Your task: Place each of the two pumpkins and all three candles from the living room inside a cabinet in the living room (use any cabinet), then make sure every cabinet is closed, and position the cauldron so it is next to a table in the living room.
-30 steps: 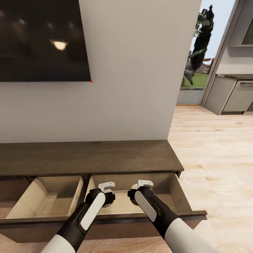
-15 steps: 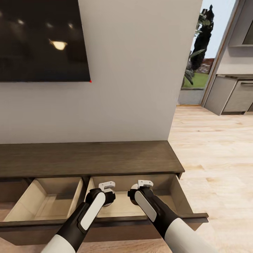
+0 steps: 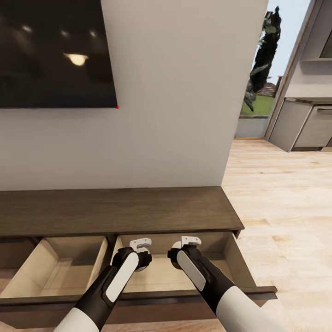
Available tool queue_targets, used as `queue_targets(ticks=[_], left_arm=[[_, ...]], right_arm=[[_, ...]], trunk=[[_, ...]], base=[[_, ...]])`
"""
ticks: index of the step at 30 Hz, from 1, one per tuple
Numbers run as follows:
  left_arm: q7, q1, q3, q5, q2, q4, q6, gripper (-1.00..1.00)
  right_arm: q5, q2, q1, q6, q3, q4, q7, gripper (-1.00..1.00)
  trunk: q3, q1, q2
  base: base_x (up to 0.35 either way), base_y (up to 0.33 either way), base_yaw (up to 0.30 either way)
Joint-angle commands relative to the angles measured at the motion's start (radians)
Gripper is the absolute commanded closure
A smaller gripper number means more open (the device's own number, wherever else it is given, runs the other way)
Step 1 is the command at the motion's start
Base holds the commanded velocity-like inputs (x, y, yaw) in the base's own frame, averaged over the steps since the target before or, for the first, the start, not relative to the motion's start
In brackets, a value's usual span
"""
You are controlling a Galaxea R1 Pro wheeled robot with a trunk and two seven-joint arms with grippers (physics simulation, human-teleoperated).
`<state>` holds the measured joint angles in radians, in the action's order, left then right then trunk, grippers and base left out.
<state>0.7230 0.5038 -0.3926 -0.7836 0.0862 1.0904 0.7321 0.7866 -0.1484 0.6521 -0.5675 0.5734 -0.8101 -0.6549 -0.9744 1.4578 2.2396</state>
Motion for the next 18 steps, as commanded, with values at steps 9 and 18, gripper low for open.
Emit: queue_targets(ticks=[9,18], left_arm=[[0.016,0.001,-0.003,-0.006,0.000,0.002,0.003,1.00],[0.021,0.001,0.000,-0.005,0.001,0.002,0.002,1.00]], right_arm=[[0.008,0.001,0.001,-0.002,0.002,0.000,-0.009,1.00],[0.008,0.001,0.001,-0.002,0.002,0.000,-0.009,1.00]], trunk=[[-0.023,0.027,0.049],[-0.051,0.061,0.112]], base=[[0.001,0.000,0.000],[0.000,0.000,0.000]])
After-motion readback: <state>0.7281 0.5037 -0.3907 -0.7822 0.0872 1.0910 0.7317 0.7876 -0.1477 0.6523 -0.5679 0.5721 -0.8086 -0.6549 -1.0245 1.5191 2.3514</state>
